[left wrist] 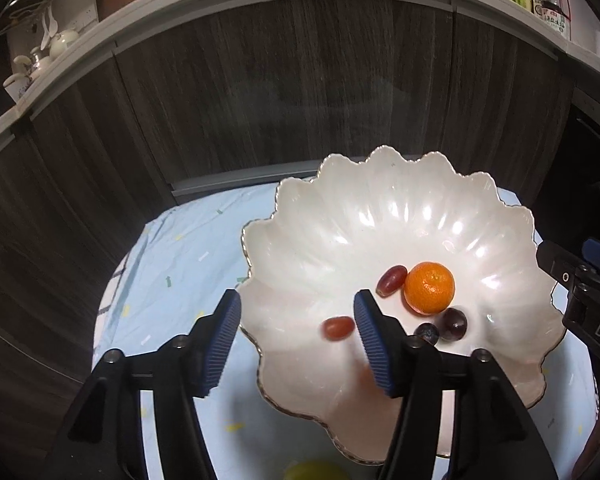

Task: Organize fruits
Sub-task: 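Open the left tool to drop the date while the right tool drops the cherry, then withdraw both open tools from the bowl toward the remaining loose fruits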

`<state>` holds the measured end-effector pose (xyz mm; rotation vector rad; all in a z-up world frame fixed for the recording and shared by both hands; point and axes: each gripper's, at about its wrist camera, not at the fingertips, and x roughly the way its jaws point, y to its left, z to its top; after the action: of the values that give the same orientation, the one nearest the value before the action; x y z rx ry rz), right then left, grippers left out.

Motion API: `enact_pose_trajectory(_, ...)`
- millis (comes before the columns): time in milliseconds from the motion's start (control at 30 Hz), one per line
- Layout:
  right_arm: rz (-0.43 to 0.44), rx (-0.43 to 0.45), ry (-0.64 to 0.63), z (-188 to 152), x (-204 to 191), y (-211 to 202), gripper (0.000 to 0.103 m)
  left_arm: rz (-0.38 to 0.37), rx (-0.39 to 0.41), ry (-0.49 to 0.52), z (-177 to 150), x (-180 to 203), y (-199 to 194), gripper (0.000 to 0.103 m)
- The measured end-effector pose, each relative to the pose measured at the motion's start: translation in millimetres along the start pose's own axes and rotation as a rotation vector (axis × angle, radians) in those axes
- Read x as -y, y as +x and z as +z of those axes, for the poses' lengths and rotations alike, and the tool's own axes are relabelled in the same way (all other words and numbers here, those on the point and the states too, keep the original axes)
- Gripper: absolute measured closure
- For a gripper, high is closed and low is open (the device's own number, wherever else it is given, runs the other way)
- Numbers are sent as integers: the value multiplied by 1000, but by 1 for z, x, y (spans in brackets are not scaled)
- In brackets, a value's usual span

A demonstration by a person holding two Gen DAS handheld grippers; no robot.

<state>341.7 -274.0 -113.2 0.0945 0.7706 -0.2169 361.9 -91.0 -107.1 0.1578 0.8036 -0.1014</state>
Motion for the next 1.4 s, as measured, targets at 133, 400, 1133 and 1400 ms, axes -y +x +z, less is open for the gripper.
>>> enact_pose_trajectory(133, 2, 16, 6, 4, -1, -6, 26, 10, 18, -6, 2, -2, -7, 33)
enact_pose_trajectory(400, 7, 20, 12, 5, -2, -15, 24, 21, 36, -13, 4, -7, -19, 25)
enact_pose_trajectory(1133, 60, 40, -3, -12, -22, -57, 24, 51, 52, -30, -20, -32, -64, 22)
enact_pose_trajectory(1400, 68, 33, -6, -23, -23, -68, 24, 50, 53, -24, -34, -32, -77, 22)
